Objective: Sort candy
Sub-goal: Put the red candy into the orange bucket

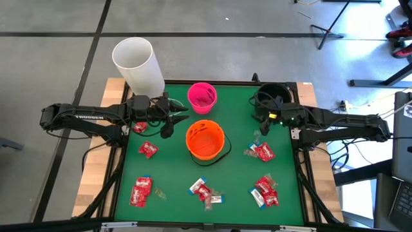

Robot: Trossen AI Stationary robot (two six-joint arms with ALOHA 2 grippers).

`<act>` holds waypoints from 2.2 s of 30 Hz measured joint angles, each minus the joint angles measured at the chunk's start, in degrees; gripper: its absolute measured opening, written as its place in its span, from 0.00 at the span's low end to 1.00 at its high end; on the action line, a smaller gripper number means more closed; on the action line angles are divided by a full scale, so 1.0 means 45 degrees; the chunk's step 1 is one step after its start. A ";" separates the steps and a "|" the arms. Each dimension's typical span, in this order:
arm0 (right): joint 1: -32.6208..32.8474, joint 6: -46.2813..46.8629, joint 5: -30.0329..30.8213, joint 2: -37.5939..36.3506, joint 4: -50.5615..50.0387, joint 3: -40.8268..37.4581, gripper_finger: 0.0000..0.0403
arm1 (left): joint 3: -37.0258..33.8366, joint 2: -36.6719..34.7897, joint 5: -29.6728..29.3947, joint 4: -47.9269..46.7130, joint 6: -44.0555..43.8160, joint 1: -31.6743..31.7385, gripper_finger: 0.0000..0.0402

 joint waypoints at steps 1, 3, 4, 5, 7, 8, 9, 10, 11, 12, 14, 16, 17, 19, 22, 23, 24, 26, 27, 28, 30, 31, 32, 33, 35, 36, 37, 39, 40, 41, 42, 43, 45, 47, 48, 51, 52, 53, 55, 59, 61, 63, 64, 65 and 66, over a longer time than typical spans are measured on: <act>0.0143 0.0075 -0.0020 0.0000 -0.0054 0.0000 0.52 | 0.0000 0.0000 0.0008 0.0002 -0.0017 0.0000 0.35; 0.0576 0.0109 0.0172 0.0000 -0.0208 0.0000 0.52 | 0.0000 0.0000 0.0063 0.0001 -0.0017 0.0000 0.35; 0.0835 0.0076 0.0445 0.0000 -0.0242 0.0000 0.52 | 0.0000 0.0000 0.0066 0.0002 -0.0010 0.0000 0.35; 0.1124 0.0046 0.0790 0.0000 -0.0279 0.0000 0.52 | 0.0000 0.0000 0.0068 0.0002 0.0038 0.0000 0.35; 0.1644 -0.0007 0.1623 0.0000 -0.0417 0.0000 0.51 | 0.0000 0.0000 0.0068 0.0002 0.0189 0.0000 0.35; 0.1853 -0.0046 0.2017 0.0000 -0.0504 0.0000 0.50 | 0.0000 0.0000 0.0068 0.0002 0.0302 0.0000 0.35; 0.1996 -0.0189 0.2354 0.0000 -0.0551 0.0000 0.49 | 0.0000 0.0000 0.0057 0.0002 0.0364 0.0000 0.35; 0.2103 -0.0269 0.2640 0.0000 -0.0549 0.0000 0.48 | 0.0000 0.0000 0.0004 0.0002 0.0373 0.0000 0.35; 0.2192 -0.0320 0.2808 0.0000 -0.0543 0.0000 0.47 | 0.0000 0.0001 -0.0079 -0.0003 0.0372 0.0000 0.35; 0.2225 -0.0349 0.2864 0.0000 -0.0555 0.0000 0.46 | 0.0000 0.0002 -0.0185 -0.0003 0.0372 0.0000 0.35; 0.2254 -0.0366 0.2866 0.0000 -0.0650 0.0000 0.44 | 0.0000 0.0001 -0.0315 -0.0003 0.0389 0.0000 0.35; 0.2254 -0.0359 0.2627 0.0000 -0.0968 0.0000 0.43 | 0.0000 0.0002 -0.0327 -0.0003 0.0420 0.0033 0.35; 0.2254 -0.0263 0.2333 0.0000 -0.1134 0.0000 0.42 | 0.0000 0.0000 -0.0316 -0.0003 0.0460 0.0073 0.35; 0.2254 0.0130 0.1615 0.0000 -0.1407 0.0000 0.42 | 0.0000 0.0002 -0.0301 -0.0003 0.0545 0.0162 0.35; 0.2254 0.0941 0.0379 0.0127 -0.1425 0.0005 0.43 | 0.0000 0.0003 -0.0296 -0.0008 0.0542 0.0287 0.35; 0.2259 0.1151 0.0000 0.0192 -0.1434 0.0004 0.43 | 0.0000 0.0000 -0.0290 -0.0008 0.0548 0.0324 0.35; 0.2259 0.1359 -0.0330 0.0289 -0.1431 0.0005 0.43 | 0.0000 0.0000 -0.0286 -0.0008 0.0552 0.0365 0.35; 0.2263 0.1573 -0.0837 0.0512 -0.1369 0.0005 0.43 | 0.0000 0.0000 -0.0287 -0.0008 0.0542 0.0432 0.35; 0.2270 0.1711 -0.1048 0.0636 -0.1378 0.0005 0.43 | 0.0000 0.0000 -0.0283 -0.0012 0.0504 0.0459 0.35; 0.2323 0.1788 -0.1215 0.0795 -0.1405 0.0005 0.43 | 0.0000 0.0003 -0.0283 -0.0013 0.0445 0.0476 0.35; 0.2633 0.1892 -0.1357 0.1130 -0.1391 0.0005 0.43 | 0.0000 0.0005 -0.0210 -0.0013 0.0383 0.0481 0.35; 0.2838 0.1965 -0.1356 0.1301 -0.1420 0.0005 0.43 | 0.0000 0.0005 -0.0196 -0.0018 0.0340 0.0479 0.35; 0.3050 0.2050 -0.1342 0.1476 -0.1482 0.0005 0.43 | 0.0000 0.0004 -0.0185 -0.0018 0.0317 0.0476 0.35; 0.3247 0.2104 -0.1345 0.1654 -0.1572 0.0005 0.43 | 0.0000 0.0005 -0.0185 -0.0025 0.0289 0.0476 0.35; 0.3565 0.2306 -0.1356 0.1950 -0.1883 0.0005 0.43 | 0.0000 0.0000 -0.0185 -0.0056 0.0142 0.0476 0.35; 0.3699 0.2464 -0.1348 0.2080 -0.2108 0.0005 0.43 | 0.0000 0.0005 -0.0185 -0.0056 0.0072 0.0476 0.35; 0.3795 0.2679 -0.1389 0.2180 -0.2345 0.0005 0.43 | 0.0000 0.0004 -0.0185 -0.0056 0.0061 0.0476 0.35; 0.3939 0.3082 -0.1535 0.2420 -0.2905 0.0005 0.43 | 0.0000 0.0002 -0.0185 -0.0059 0.0064 0.0476 0.35; 0.4000 0.3313 -0.1593 0.2551 -0.3168 0.0005 0.43 | 0.0000 0.0003 -0.0187 -0.0056 0.0066 0.0476 0.35; 0.4073 0.3589 -0.1630 0.2700 -0.3377 0.0005 0.43 | 0.0000 0.0005 -0.0185 -0.0056 0.0066 0.0476 0.35; 0.4137 0.3920 -0.1708 0.2877 -0.3517 0.0005 0.43 | 0.0000 0.0001 -0.0188 -0.0056 0.0066 0.0476 0.35; 0.4197 0.4166 -0.1793 0.3088 -0.3562 0.0005 0.43 | 0.0000 0.0005 -0.0185 -0.0056 0.0066 0.0476 0.35; 0.4171 0.4424 -0.2271 0.3592 -0.3533 0.0005 0.45 | 0.0000 0.0004 -0.0185 -0.0056 0.0066 0.0476 0.35; 0.4173 0.4739 -0.2670 0.4146 -0.3543 0.0005 0.47 | 0.0000 0.0005 -0.0185 -0.0054 0.0066 0.0476 0.35; 0.4173 0.4865 -0.2784 0.4421 -0.3623 0.0005 0.49 | 0.0000 0.0005 -0.0185 -0.0056 0.0066 0.0476 0.35; 0.4173 0.5089 -0.3105 0.5111 -0.4073 0.0005 0.55 | 0.0000 0.0005 -0.0185 -0.0095 0.0066 0.0476 0.35; 0.4164 0.5120 -0.3212 0.5222 -0.4235 0.0005 0.57 | 0.0000 0.0005 -0.0185 -0.0130 0.0066 0.0476 0.35; 0.4163 0.5299 -0.3283 0.5251 -0.4399 0.0005 0.58 | 0.0000 0.0005 -0.0185 -0.0179 0.0066 0.0466 0.35; 0.4163 0.5665 -0.3244 0.5220 -0.4764 0.0005 0.61 | 0.0000 0.0005 -0.0185 -0.0348 0.0061 0.0466 0.35; 0.4163 0.6219 -0.3097 0.5045 -0.5818 0.0005 0.63 | 0.0000 0.0005 -0.0185 -0.0449 0.0051 0.0461 0.35; 0.4164 0.6362 -0.2914 0.4948 -0.6084 -0.0101 0.63 | 0.0000 0.0005 -0.0185 -0.0464 0.0050 0.0461 0.35; 0.4163 0.6547 -0.2866 0.4914 -0.6062 -0.0453 0.62 | 0.0000 0.0005 -0.0185 -0.0460 0.0027 0.0461 0.35; 0.4163 0.6713 -0.2906 0.4932 -0.6055 -0.0672 0.62 | 0.0000 0.0005 -0.0185 -0.0460 0.0018 0.0461 0.35; 0.4163 0.6876 -0.2938 0.4945 -0.6054 -0.0896 0.61 | 0.0000 0.0005 -0.0185 -0.0460 -0.0029 0.0461 0.35; 0.4163 0.7072 -0.2985 0.4936 -0.5924 -0.1110 0.61 | 0.0000 0.0005 -0.0185 -0.0464 -0.0040 0.0461 0.35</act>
